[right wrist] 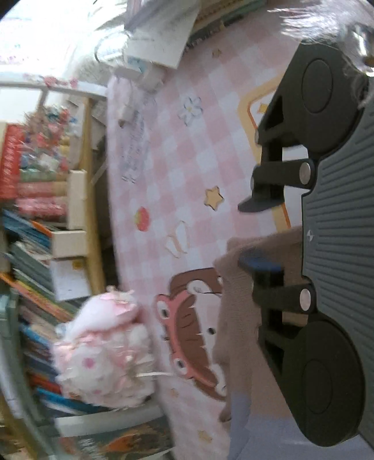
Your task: Fold clothes
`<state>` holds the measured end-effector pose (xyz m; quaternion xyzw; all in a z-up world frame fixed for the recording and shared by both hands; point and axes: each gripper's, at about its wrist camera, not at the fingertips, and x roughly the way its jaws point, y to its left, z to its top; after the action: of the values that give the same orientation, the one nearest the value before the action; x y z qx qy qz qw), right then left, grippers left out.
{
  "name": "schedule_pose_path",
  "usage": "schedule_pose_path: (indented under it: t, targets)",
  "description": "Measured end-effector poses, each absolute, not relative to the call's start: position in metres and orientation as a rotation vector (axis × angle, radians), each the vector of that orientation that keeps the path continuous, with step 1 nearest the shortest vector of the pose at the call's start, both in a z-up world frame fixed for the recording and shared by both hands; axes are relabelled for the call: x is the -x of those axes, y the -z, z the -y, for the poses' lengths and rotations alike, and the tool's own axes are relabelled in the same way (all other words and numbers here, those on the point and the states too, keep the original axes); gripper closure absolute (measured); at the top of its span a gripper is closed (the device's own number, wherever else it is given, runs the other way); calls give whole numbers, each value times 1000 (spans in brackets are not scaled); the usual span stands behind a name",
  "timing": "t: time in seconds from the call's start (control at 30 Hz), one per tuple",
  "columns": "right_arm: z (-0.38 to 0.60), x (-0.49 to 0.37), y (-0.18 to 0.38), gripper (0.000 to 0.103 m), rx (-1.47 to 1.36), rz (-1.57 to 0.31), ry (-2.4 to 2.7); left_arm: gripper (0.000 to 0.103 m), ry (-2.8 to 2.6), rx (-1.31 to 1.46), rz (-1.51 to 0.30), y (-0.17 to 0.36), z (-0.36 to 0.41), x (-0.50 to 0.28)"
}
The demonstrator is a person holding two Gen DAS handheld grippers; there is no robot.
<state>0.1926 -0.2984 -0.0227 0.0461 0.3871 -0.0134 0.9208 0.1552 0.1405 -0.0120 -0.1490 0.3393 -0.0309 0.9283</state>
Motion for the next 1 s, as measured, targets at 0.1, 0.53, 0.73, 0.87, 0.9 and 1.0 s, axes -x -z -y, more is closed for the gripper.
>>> schedule_pose_path:
  t: [0.1, 0.53, 0.73, 0.87, 0.9, 1.0]
  targets:
    - [299, -168, 16, 69, -94, -795, -5, 35, 144, 364, -713, 6, -139, -139]
    - [308, -142, 41, 102, -62, -900, -71, 90, 78, 281, -875, 40, -105, -124]
    - [319, -142, 48, 102, -65, -925, -101, 76, -23, 294, -801, 25, -99, -106]
    - [330, -135, 36, 101, -49, -879, -155, 58, -78, 297, -713, 7, -82, -78]
    - [332, -132, 33, 101, -42, -869, -172, 55, -89, 289, -709, 5, -75, -72]
    - [337, -120, 25, 93, -13, -847, -229, 54, -125, 269, -717, 1, -52, -54]
